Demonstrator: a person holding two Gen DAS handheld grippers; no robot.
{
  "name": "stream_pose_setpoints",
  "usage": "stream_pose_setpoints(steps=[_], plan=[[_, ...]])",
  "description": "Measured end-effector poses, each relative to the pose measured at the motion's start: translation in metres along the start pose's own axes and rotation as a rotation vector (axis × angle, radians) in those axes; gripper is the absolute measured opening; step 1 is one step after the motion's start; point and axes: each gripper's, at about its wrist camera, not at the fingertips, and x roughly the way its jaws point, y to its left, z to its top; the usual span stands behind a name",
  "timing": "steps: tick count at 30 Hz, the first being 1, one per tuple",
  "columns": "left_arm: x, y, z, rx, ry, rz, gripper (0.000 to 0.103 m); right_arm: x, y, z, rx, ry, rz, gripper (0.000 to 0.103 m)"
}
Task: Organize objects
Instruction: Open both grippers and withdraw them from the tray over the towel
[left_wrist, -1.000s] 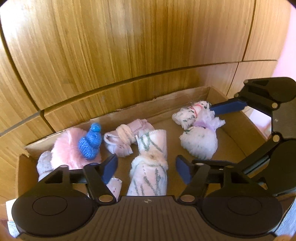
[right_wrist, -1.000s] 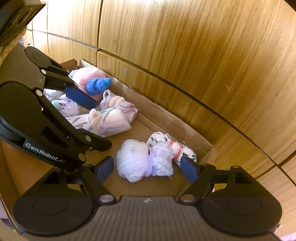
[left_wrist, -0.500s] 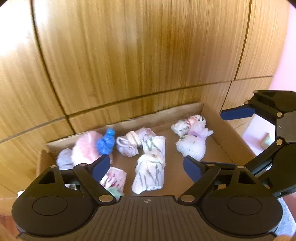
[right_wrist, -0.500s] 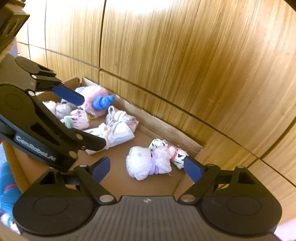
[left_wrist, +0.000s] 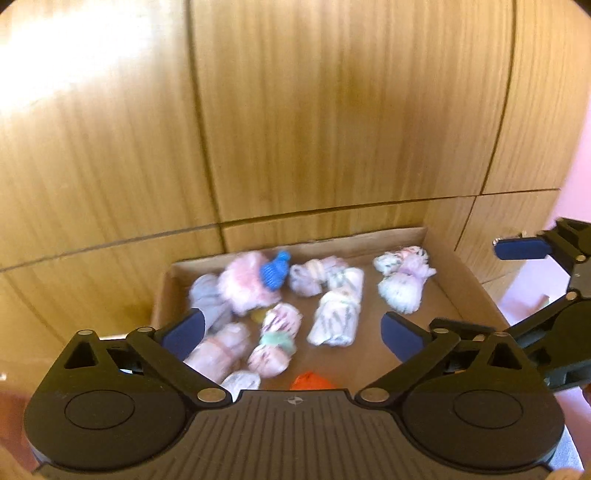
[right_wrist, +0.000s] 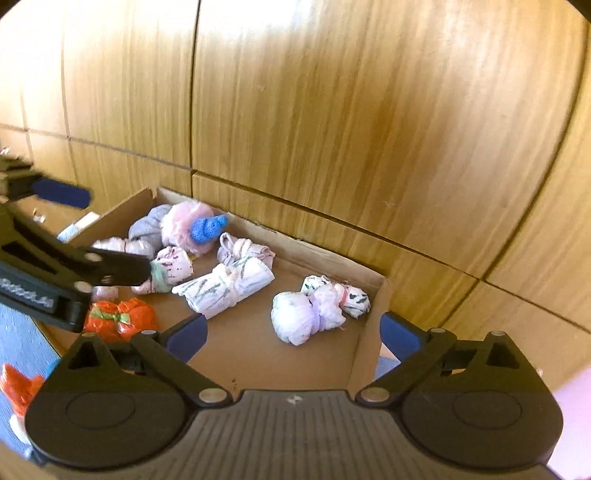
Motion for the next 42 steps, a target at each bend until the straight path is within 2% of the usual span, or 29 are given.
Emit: stream_pose_setpoints(steps=[11,15,22,28,32,36,39,42], plan=[[-0.061,0.036,-0.055,-0.112,-0.059,0.033,0.102,-0.051,0.018,-0.041,0.176,-0.072,0.012,0.102],[-0.073,0.042,-0.085,-0.131,-0.035,0.029,0.102,-0.069,0.031,-0.062,0.208,-0.094,0.009,0.102],[-0.084,0.040,-0.127,-0.119,-0.026,0.036,0.102,-0.092,0.066,-0.103,0.236,-0.129,-0.037,0.102],[-0.077,0.039,-0.151,-0.089,0.014,0.018,0.102,-0.101,0.102,-0.133,0.216,-0.146,-0.013,0.102],[-0.074,0.041,-0.155,-0.073,0.022,0.002,0.103,-0.097,0.116,-0.135,0.171,-0.157,0.064,0.102],[-0.069,0.044,-0.155,-0.048,0.040,-0.008,0.103,-0.085,0.115,-0.135,0.042,-0.147,0.175,0.102],[-0.065,0.046,-0.155,-0.048,0.051,-0.026,0.103,-0.077,0.110,-0.141,0.048,-0.098,0.306,0.102],[-0.064,0.048,-0.155,-0.045,0.049,-0.026,0.103,-0.085,0.109,-0.150,0.058,-0.084,0.371,0.103]])
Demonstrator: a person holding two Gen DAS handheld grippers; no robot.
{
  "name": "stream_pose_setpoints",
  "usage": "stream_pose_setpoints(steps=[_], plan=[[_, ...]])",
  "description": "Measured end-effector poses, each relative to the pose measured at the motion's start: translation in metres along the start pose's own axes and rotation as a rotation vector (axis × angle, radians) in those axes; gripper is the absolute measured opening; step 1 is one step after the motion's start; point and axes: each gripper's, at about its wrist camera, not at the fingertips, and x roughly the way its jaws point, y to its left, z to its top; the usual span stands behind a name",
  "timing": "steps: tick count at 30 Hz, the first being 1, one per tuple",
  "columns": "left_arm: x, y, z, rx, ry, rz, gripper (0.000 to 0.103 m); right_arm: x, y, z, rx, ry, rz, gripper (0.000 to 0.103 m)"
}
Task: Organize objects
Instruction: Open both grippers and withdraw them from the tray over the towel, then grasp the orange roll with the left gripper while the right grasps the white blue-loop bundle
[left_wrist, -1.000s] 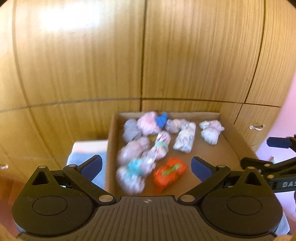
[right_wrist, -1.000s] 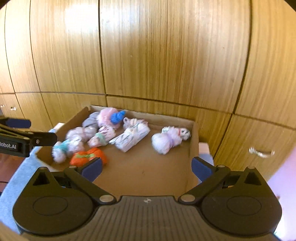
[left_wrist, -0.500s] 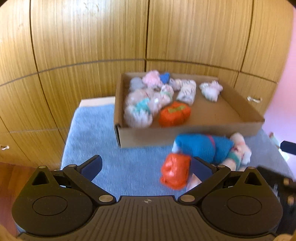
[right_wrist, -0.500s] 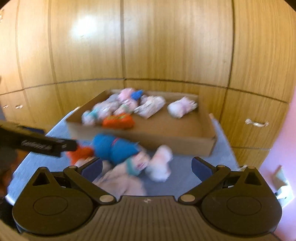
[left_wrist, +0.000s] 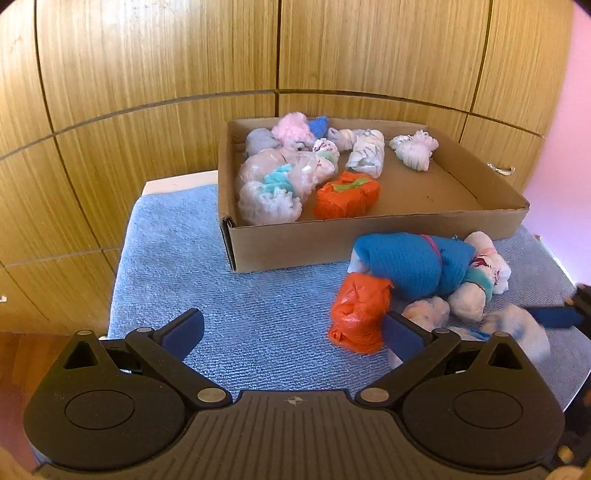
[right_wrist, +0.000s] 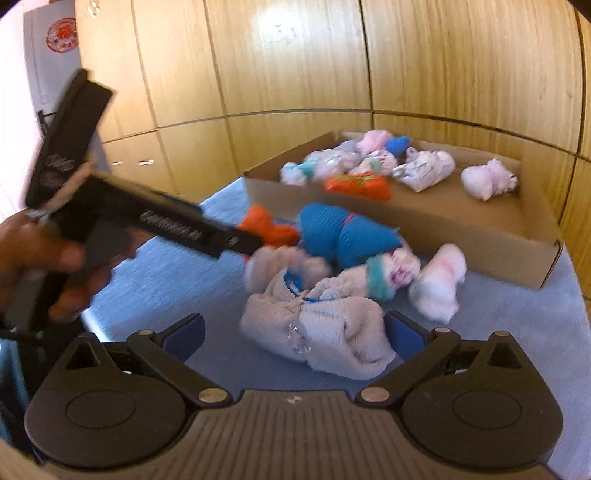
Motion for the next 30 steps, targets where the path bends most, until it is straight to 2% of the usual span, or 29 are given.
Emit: stream_pose_setpoints(steps=[4,9,11,15,17,21,27,30], plan=[[0.001,0.005,0.002,-0.020,0.001,-0.005,0.103,-0.022,0.013,-0.012,-0.018,-0.008,0.031,0.102],[0.005,0.004,0.005,-0.028,0.014,-0.030,0.103,-0.026,0.010,-0.015,-0.116,-0.046,-0.044,0.102],[0.006,0.003,0.005,-0.011,0.016,-0.035,0.103,-0.023,0.003,-0.014,-0.141,-0.051,-0.039,0.102],[0.008,0.004,0.005,-0.003,0.029,-0.049,0.103,-0.017,-0.015,-0.009,-0.198,-0.061,0.036,0.098],[0.009,0.004,0.005,-0.002,0.033,-0.055,0.103,-0.011,-0.029,-0.006,-0.168,-0.043,0.104,0.092],[0.009,0.001,0.005,0.024,0.042,-0.072,0.103,-0.001,-0.041,-0.006,-0.147,-0.013,0.233,0.087],[0.007,-0.004,0.003,0.076,0.044,-0.144,0.103,0.002,-0.038,-0.009,-0.174,0.011,0.314,0.071],[0.011,-0.008,0.005,0.081,0.045,-0.147,0.102,0.002,-0.038,-0.011,-0.177,0.005,0.327,0.062]])
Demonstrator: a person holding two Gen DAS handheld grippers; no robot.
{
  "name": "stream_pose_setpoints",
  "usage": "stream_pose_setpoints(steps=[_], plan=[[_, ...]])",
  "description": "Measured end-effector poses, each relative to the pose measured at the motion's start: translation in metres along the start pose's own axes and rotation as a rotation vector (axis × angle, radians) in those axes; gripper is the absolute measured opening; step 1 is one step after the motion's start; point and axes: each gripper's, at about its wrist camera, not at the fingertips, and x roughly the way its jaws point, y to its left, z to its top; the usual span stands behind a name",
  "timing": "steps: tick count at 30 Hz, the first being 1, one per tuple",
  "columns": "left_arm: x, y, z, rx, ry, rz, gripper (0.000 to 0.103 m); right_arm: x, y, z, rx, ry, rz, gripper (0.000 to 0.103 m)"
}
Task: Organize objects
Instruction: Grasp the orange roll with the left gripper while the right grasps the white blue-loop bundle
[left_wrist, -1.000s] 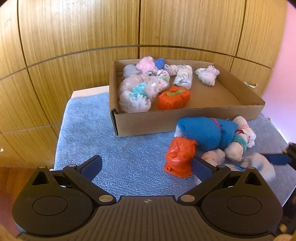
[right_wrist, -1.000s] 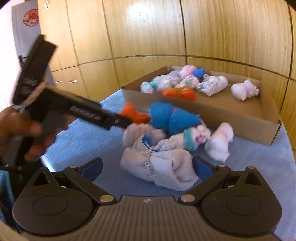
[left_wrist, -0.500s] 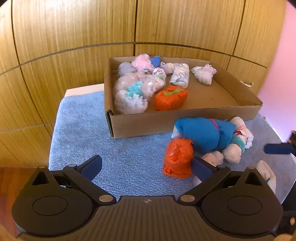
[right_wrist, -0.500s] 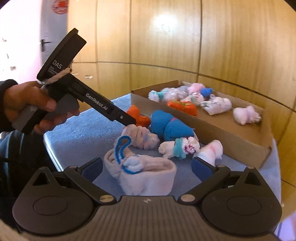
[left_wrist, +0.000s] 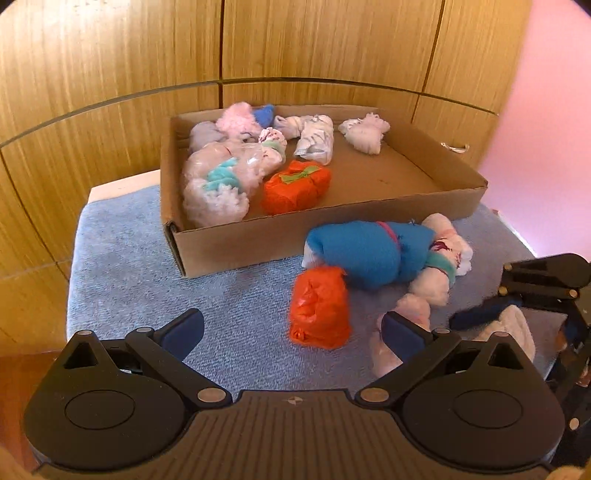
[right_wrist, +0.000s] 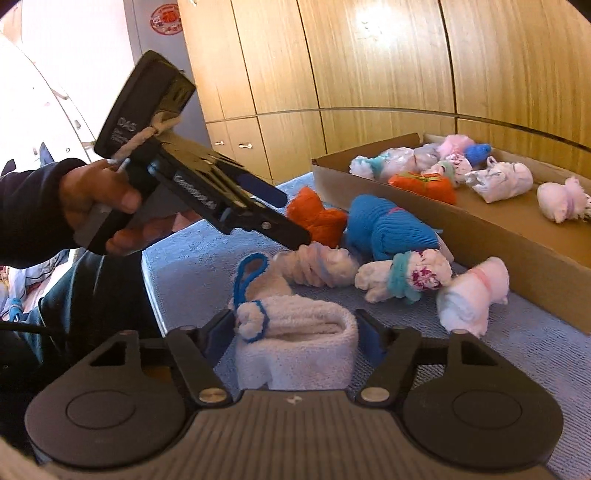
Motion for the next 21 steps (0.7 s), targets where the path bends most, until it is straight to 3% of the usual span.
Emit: stream_pose_setpoints(steps=[5,9,13,16,19,21], plan=[[0.009,0.003,0.008,-0.044,-0.003,-0.042,0.099,-0.002,0.004,-0.002,-0.014,0.009,0.009,0.055],[0.019,0.007,0.016,-0.085,0.017,-0.092,0.089,-0.003,0.007,-0.004,-0.033,0.015,0.000,0.052],[0.021,0.003,0.015,-0.066,0.019,-0.100,0.084,-0.003,0.013,-0.002,-0.076,0.039,-0.013,0.049],[0.017,0.001,0.013,-0.058,0.018,-0.117,0.068,-0.003,0.016,-0.002,-0.103,0.051,-0.024,0.048],[0.013,0.001,0.009,-0.072,0.020,-0.122,0.042,-0.004,0.017,-0.001,-0.102,0.051,-0.032,0.046],[0.011,0.003,0.006,-0.076,0.010,-0.116,0.041,-0.004,0.017,0.000,-0.096,0.050,-0.036,0.043]])
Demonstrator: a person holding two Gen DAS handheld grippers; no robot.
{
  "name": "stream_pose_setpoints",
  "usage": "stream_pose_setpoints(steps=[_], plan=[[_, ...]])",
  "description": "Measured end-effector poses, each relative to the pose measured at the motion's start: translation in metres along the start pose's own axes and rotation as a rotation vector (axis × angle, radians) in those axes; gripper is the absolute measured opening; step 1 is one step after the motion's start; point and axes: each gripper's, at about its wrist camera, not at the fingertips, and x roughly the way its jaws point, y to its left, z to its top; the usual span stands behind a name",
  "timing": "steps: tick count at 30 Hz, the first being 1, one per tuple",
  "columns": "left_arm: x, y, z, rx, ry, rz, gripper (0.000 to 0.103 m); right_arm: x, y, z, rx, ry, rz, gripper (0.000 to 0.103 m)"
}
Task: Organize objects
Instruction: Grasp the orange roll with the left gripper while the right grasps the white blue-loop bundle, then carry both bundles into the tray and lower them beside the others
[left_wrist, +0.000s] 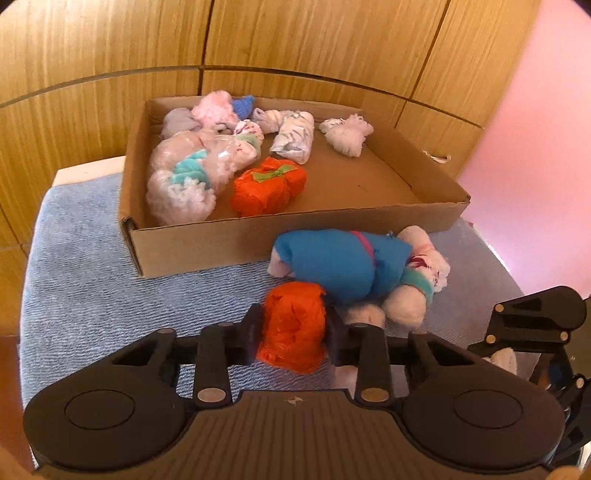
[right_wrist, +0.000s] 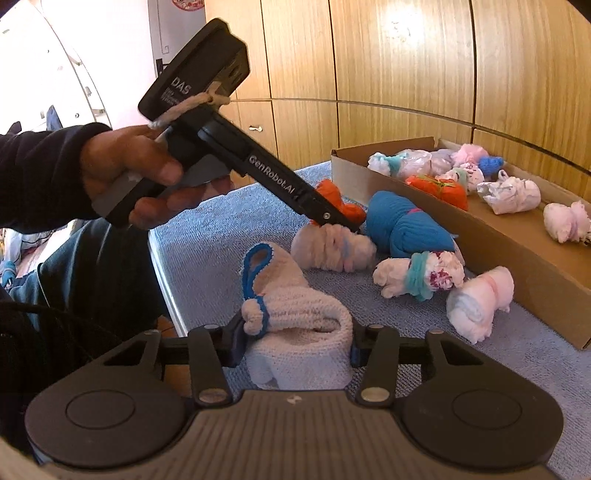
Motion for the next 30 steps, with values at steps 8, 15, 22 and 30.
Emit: stream_pose_setpoints(steps=[8,15,22,30], plan=[[-0.012,0.007,-0.001,-0.030,-0.020,-0.009,0.040,-0.008,0.004,0.006,0.041,-0.032,-0.025,0.037],[-0.034,0.007,0.006,-0.008,-0.054,0.027,0.040,-0.038,-0.004,0.017,0.090,-0.087,-0.064,0.037],[-0.054,0.000,0.029,0.035,-0.098,0.050,0.040,-0.077,-0.029,0.034,0.099,-0.142,-0.173,0.037],[-0.065,-0.027,0.087,0.141,-0.146,0.007,0.040,-0.102,-0.074,0.075,0.050,-0.152,-0.245,0.037]])
